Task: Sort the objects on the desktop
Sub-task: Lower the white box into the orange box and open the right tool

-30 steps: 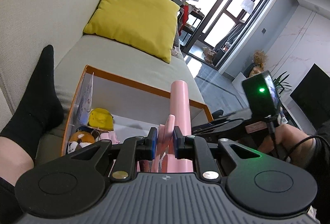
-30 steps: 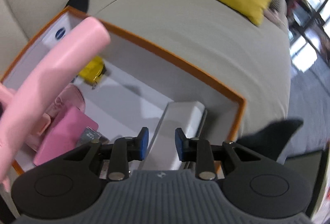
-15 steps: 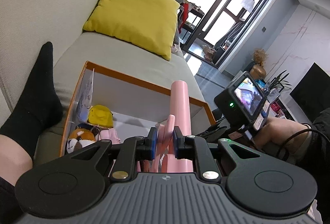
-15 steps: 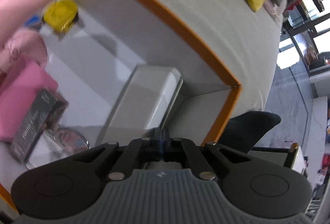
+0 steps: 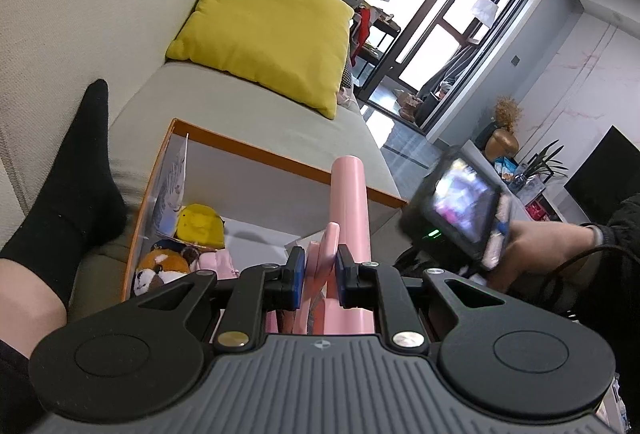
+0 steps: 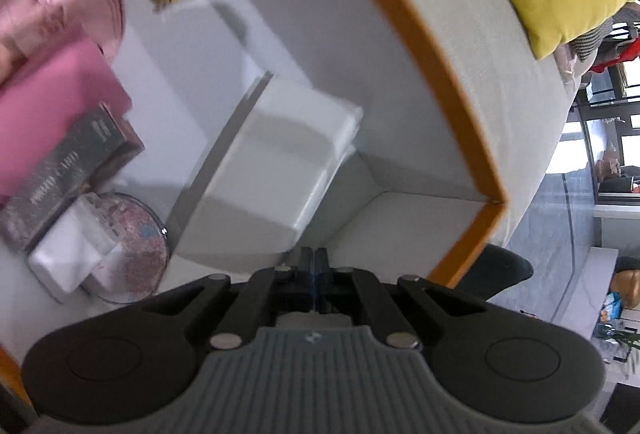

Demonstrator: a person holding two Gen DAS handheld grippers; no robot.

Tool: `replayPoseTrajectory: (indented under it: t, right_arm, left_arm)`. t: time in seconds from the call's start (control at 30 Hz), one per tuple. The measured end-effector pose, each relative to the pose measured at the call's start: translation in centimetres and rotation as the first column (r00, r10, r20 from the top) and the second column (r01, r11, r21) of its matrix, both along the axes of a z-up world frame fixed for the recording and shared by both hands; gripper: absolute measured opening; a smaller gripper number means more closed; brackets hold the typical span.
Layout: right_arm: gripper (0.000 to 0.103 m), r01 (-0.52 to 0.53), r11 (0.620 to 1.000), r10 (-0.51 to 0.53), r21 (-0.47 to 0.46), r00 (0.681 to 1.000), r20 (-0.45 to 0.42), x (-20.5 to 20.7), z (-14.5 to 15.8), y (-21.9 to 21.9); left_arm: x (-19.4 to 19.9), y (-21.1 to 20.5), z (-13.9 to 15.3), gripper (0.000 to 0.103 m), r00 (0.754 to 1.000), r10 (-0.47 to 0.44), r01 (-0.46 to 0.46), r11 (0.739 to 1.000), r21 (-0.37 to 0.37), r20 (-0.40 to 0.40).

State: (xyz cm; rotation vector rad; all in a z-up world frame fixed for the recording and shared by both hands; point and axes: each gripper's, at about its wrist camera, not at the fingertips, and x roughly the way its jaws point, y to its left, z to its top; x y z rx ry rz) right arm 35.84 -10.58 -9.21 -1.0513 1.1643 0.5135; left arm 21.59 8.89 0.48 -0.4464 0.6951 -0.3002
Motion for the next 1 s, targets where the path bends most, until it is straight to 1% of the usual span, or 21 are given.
replayPoseTrajectory:
  t: [0.07,0.13,0.2,0.27,0.3,0.33,0.4,0.47,0.57,0.63,0.7,0.8,0.83,0.87,0.93,1.0]
  right_arm:
    - [0.0,0.009,0.999,-0.009,0.032,1.0,-0.006,0.2,1.1,-0.4]
    - [0.0,0.017,0.997,-0.013,0.082,0.999,-0.045,0.2,2.0,-0.8]
    - [0.0,0.031,0.993,-0.021,0.116,0.996,-0.085,0.2,2.3,-1.1]
    - [0.0,0.043,0.993,-0.033,0.106,0.995,-0.095,0.2,1.6,-1.1]
    - [0.0,0.046,0.995,-0.038,0.089,0.996,-0.083,0.3,1.0,-1.2]
    - [0.0,0.059,0.995,-0.052,0.079,0.995,-0.086,-0.7,0.6,-0.6]
    - [0.0,0.088,0.992,-0.076,0.093,0.99,-0.118,-1.1,-0.2,-0.4]
    - [0.0,0.073,0.992,-0.063,0.098,0.993,-0.102,-1.4,0.1,-0.1]
    - [0.0,0.077,0.99,-0.065,0.117,0.992,-0.106,-1.5,0.9,0.0]
    - [0.001,0.058,0.983,-0.043,0.172,0.995,-0.092,-1.5,1.9,0.1]
    - [0.005,0.054,0.964,-0.036,0.261,0.997,-0.071,-1.4,2.9,0.3]
    - [0.007,0.008,0.937,0.004,0.349,0.999,-0.035,-1.3,3.8,1.1]
    - [0.007,-0.037,0.928,0.048,0.371,0.999,-0.02,-1.5,3.9,1.6]
    - [0.008,-0.076,0.923,0.085,0.376,0.996,-0.008,-1.6,3.9,2.0]
    - [0.009,-0.165,0.919,0.164,0.357,0.986,0.036,-1.8,3.5,3.0]
    - [0.009,-0.225,0.91,0.223,0.349,0.974,0.047,-1.9,3.1,3.7]
  left_arm:
    - [0.1,0.0,0.0,0.018,1.0,0.0,0.0,1.0,-0.001,-0.001]
    - [0.1,0.0,-0.1,0.018,1.0,-0.002,0.002,1.0,-0.002,-0.003]
    - [0.1,0.0,-0.2,0.018,1.0,-0.001,0.001,1.0,-0.002,-0.005]
    - [0.2,0.0,-0.2,0.018,1.0,0.002,-0.002,1.0,0.0,-0.005]
    - [0.1,0.0,-0.2,0.018,1.0,0.003,-0.003,1.0,0.001,-0.004]
    - [0.1,0.0,-0.2,0.018,1.0,0.004,-0.004,1.0,0.001,-0.004]
    - [0.0,0.0,-0.2,0.018,1.0,0.005,-0.005,1.0,0.001,-0.004]
    - [0.0,0.1,-0.2,0.018,1.0,0.006,-0.006,1.0,0.002,-0.005]
    - [0.0,0.0,-0.2,0.018,1.0,0.006,-0.006,1.0,0.002,-0.006]
    - [0.1,0.0,-0.2,0.018,1.0,0.006,-0.006,1.0,-0.001,-0.007]
    - [0.3,0.0,-0.2,0.018,1.0,0.008,-0.008,1.0,-0.001,-0.007]
    - [0.4,0.1,-0.1,0.018,1.0,0.02,-0.02,1.0,0.01,-0.007]
    - [0.5,0.1,0.0,0.018,1.0,0.022,-0.022,1.0,0.013,-0.006]
    - [0.5,0.1,0.1,0.018,1.0,0.024,-0.024,1.0,0.013,-0.005]
    - [0.6,0.2,0.3,0.018,1.0,0.026,-0.026,1.0,0.015,-0.002]
    - [0.7,0.2,0.4,0.018,1.0,0.026,-0.026,0.999,0.019,0.0]
